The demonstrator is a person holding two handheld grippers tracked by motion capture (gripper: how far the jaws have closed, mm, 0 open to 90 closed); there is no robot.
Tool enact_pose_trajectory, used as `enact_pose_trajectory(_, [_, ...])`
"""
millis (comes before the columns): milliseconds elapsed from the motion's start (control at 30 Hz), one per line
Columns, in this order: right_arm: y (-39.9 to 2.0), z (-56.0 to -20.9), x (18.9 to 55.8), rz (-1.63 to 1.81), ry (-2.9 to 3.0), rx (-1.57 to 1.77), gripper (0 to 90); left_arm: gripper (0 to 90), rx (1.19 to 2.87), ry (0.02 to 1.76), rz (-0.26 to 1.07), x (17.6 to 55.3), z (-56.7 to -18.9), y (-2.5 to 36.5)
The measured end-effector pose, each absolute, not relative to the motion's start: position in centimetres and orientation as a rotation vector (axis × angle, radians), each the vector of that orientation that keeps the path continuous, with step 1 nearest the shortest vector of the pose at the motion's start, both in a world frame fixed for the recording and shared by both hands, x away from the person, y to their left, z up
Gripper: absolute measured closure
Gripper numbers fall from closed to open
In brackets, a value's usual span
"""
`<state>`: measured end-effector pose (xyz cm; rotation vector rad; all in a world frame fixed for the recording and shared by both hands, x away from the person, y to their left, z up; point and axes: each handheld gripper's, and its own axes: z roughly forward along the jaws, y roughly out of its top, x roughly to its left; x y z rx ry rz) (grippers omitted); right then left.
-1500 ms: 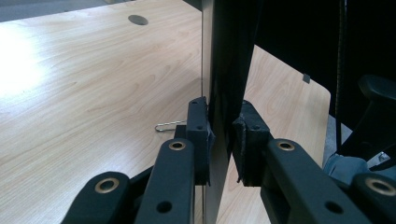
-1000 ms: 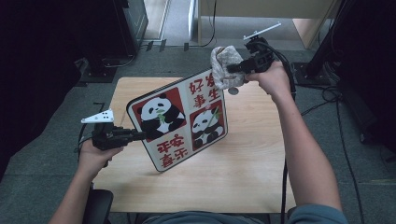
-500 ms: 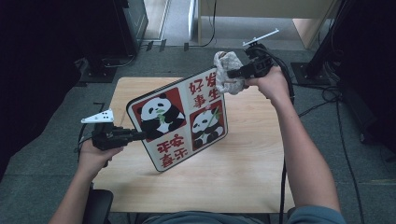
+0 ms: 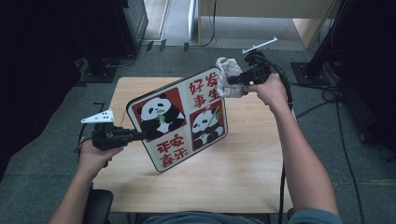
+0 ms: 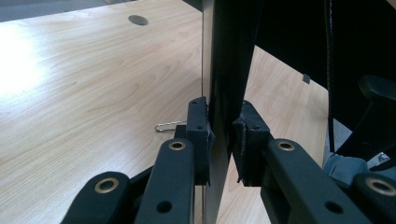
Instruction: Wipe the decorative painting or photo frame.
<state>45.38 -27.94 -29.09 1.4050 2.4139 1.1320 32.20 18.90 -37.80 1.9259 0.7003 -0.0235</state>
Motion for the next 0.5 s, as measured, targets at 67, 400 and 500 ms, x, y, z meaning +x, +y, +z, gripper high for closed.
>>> enact_pose_trajectory(67, [-28.0, -29.4, 45.3, 1.132, 2.414, 1.407, 62.2, 78.7, 1.925, 0.7, -0.025, 32.2, -37.8, 18.9])
enact_pose_trajectory(400, [-28.1, -30.6, 45.0, 1.143, 2.409, 1.432, 62.3, 78.7, 1.92, 0.701, -0.028, 32.2, -37.9, 18.9])
enact_pose_trajectory(500, [-28.1, -31.0, 44.9, 1.142, 2.41, 1.44, 62.3, 78.7, 1.917, 0.703, -0.032, 32.2, -37.9, 18.9])
